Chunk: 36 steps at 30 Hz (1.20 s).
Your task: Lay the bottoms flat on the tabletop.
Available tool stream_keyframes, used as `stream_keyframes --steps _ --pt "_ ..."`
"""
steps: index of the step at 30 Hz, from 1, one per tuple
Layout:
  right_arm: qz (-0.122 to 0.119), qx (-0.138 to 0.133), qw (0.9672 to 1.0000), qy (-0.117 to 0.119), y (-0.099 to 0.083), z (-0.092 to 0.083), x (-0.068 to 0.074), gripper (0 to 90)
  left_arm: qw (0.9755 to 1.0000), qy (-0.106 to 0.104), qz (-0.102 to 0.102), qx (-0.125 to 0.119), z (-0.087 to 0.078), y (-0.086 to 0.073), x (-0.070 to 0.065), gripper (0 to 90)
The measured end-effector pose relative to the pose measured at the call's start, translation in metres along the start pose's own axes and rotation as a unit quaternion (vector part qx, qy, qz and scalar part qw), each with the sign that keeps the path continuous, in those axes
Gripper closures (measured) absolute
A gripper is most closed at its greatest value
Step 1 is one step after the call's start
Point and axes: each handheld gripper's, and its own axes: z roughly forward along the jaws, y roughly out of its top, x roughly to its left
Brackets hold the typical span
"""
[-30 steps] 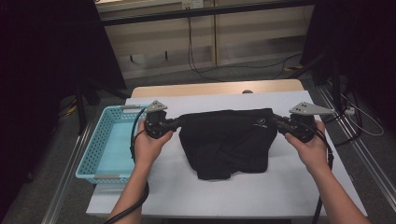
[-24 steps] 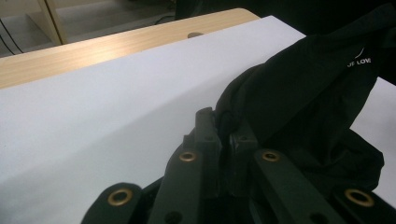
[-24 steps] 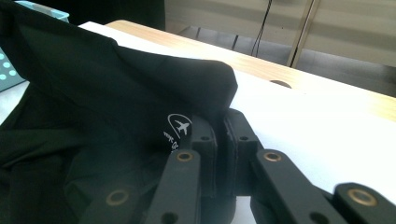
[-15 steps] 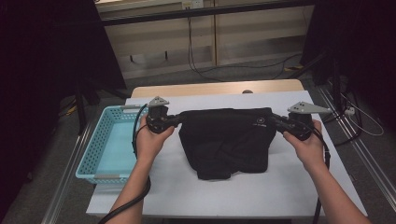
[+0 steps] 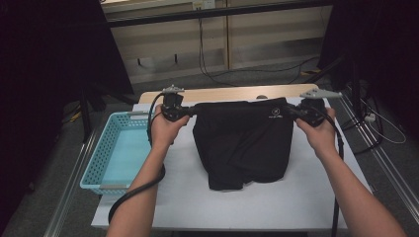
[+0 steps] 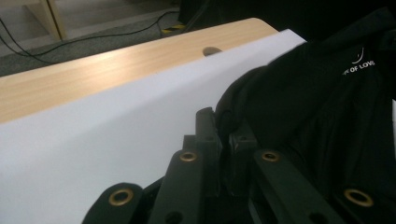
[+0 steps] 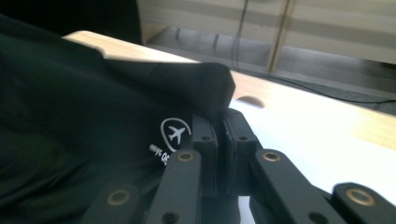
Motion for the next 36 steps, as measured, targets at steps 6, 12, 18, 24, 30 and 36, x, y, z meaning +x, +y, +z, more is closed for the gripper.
stream_keyframes --steps 6,12,18,24,30,36 --pt "0.019 -0.046 0.9947 -0.09 0.066 0.046 -0.015 50.2 0.9957 0.072 -0.01 -0.057 0.027 0.044 0.015 56.5" --pt "-0.005 0.024 0.9989 -0.04 0.023 0.054 0.012 37.5 0.998 0.062 -0.015 0.002 0.049 0.001 0.011 25.3" --pt "-0.022 0.068 0.9974 0.005 -0.037 0.031 0.04 29.5 0.9985 0.047 -0.017 0.022 0.047 -0.051 0.0 20.1" --pt "-0.023 0.086 0.9957 0.024 -0.075 0.005 0.062 26.7 0.9991 0.033 -0.011 0.026 0.033 -0.076 -0.019 16.8" --pt "-0.024 0.092 0.9948 0.036 -0.093 -0.012 0.079 24.2 0.9995 0.021 0.015 0.02 0.017 -0.09 -0.038 13.7" --pt "-0.019 0.089 0.9949 0.045 -0.104 -0.016 0.086 20.7 0.9995 0.005 0.026 0.017 0.009 -0.106 -0.05 11.6"
